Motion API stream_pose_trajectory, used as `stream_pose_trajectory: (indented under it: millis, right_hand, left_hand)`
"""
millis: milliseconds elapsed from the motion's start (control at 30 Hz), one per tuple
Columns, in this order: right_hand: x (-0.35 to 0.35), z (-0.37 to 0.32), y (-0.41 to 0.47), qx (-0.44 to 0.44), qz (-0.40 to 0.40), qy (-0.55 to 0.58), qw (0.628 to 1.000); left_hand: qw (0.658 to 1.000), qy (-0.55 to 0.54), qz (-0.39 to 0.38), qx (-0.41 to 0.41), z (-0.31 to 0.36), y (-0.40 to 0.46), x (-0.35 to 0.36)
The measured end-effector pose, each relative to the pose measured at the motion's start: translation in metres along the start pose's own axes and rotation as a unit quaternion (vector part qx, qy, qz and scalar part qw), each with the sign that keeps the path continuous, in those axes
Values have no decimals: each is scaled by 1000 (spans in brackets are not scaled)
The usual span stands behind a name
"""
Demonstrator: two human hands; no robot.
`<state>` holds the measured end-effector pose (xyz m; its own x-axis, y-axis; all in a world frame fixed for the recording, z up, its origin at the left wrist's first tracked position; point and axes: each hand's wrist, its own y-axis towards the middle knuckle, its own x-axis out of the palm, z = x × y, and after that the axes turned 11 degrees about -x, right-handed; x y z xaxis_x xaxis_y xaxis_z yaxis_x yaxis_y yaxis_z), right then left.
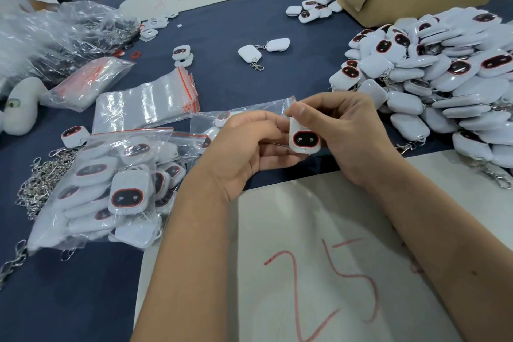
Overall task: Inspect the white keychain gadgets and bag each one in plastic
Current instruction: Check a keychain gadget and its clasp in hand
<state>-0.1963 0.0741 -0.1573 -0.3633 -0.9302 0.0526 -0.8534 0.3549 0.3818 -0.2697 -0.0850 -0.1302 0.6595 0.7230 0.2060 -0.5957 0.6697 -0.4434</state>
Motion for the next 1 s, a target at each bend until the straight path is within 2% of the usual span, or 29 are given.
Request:
stream_pose_trajectory:
  millis: [467,1000]
  right_hand:
    - [0,-3,-1,-47,-21,-13,999]
    - [0,2,0,17,12,-31,999]
  left_hand:
    - [1000,13,-20,1,1,-3,0]
    - [999,-19,-37,0,2,-3,1]
